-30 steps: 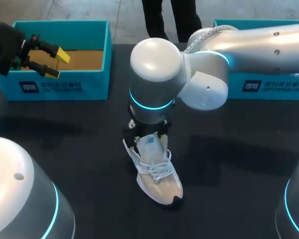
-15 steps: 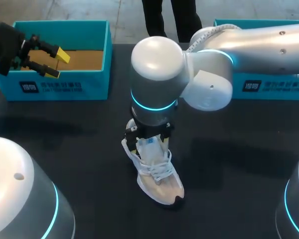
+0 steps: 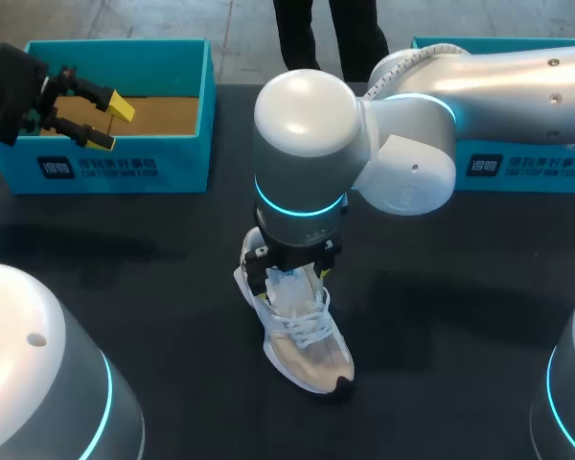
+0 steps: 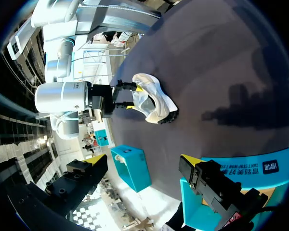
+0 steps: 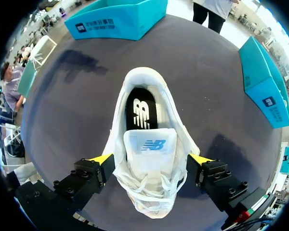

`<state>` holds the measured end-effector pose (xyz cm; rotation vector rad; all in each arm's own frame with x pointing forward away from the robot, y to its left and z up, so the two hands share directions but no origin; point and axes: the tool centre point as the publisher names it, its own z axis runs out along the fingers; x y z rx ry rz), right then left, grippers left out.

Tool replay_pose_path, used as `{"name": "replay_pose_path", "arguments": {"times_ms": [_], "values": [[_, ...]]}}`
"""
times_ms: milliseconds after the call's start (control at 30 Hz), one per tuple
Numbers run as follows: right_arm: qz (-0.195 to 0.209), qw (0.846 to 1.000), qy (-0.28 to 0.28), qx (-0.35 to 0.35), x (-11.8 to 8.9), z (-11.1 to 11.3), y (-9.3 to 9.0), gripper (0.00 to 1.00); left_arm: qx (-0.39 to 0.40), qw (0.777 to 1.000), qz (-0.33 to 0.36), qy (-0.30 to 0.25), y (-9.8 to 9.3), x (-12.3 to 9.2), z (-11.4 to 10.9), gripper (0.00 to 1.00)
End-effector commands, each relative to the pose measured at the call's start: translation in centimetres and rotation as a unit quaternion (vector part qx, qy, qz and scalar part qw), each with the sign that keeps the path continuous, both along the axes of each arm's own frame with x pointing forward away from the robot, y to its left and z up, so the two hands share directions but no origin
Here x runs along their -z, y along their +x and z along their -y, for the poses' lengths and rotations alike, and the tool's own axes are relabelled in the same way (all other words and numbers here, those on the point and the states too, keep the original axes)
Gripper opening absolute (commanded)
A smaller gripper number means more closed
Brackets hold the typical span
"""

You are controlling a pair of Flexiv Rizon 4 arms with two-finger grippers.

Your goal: Take the shoe out of the shoebox, open the shoe tongue, remove and reinsert the insole, then place the shoe into the shoebox

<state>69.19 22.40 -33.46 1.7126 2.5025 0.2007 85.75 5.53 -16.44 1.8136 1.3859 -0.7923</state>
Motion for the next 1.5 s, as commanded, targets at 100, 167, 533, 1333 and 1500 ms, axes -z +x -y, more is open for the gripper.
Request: {"name": "replay_pose_path", "arguments": {"times_ms": [100, 167, 533, 1333, 1500], "values": [[0.011, 1.000, -0.005, 0.001, -1.9, 0.6, -0.9, 1.00, 0.000, 1.000, 0.001, 0.001, -0.1, 0.0, 0.0, 1.00], [0.015, 1.000, -0.007, 0.000, -2.5, 0.6, -1.2, 1.00, 0.000, 1.000, 0.001, 0.001, -0.1, 0.0, 0.0, 1.00], [0.025, 0.999, -0.015, -0.027, -4.4, -0.2, -2.3, 0.62, 0.000, 1.000, 0.001, 0.001, -0.1, 0.0, 0.0, 1.00], [0.009, 0.994, -0.005, -0.108, -0.9, -0.9, 0.3, 0.44, 0.000, 1.000, 0.001, 0.001, -0.1, 0.0, 0.0, 1.00], [0.006, 0.994, -0.005, -0.111, -0.7, -0.7, 0.4, 0.40, 0.000, 1.000, 0.001, 0.001, -0.1, 0.0, 0.0, 1.00]]}}
